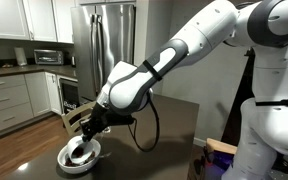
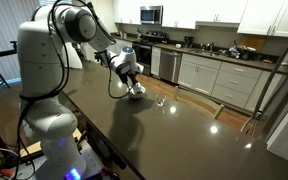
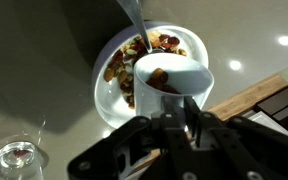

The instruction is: Slide the white mug to the right, pour the contents in the white mug into the bowl

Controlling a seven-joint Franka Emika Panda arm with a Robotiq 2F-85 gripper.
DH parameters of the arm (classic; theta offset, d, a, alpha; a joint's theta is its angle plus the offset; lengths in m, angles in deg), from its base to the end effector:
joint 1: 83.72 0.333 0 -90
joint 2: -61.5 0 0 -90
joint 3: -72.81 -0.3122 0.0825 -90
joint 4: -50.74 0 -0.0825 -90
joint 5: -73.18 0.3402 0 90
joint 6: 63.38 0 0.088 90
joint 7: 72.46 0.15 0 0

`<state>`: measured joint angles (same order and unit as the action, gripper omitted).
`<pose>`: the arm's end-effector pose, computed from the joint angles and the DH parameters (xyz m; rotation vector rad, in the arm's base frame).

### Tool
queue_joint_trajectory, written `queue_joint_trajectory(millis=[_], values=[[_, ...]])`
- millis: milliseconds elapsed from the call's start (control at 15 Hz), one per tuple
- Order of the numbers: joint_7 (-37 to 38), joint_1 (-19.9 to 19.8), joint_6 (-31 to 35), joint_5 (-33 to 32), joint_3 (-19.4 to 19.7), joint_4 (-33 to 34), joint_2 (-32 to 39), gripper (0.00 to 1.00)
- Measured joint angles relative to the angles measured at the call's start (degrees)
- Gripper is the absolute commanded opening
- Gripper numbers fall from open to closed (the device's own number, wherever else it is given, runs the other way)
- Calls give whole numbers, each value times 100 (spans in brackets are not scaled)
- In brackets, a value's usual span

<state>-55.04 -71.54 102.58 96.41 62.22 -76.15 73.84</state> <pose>0.5384 0.2029 0.3209 -2.7040 0.3965 -0.4881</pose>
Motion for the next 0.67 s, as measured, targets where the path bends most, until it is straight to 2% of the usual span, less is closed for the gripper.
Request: queue_joint_trajectory(millis=[267, 333, 533, 600, 667], values=[[0, 4, 225, -35, 5, -27, 0, 6], [0, 4, 230, -35, 9, -27, 0, 15], [0, 4, 219, -35, 7, -27, 37, 15], [0, 4, 219, -35, 5, -27, 51, 7], [0, 4, 219, -35, 5, -27, 59, 7]])
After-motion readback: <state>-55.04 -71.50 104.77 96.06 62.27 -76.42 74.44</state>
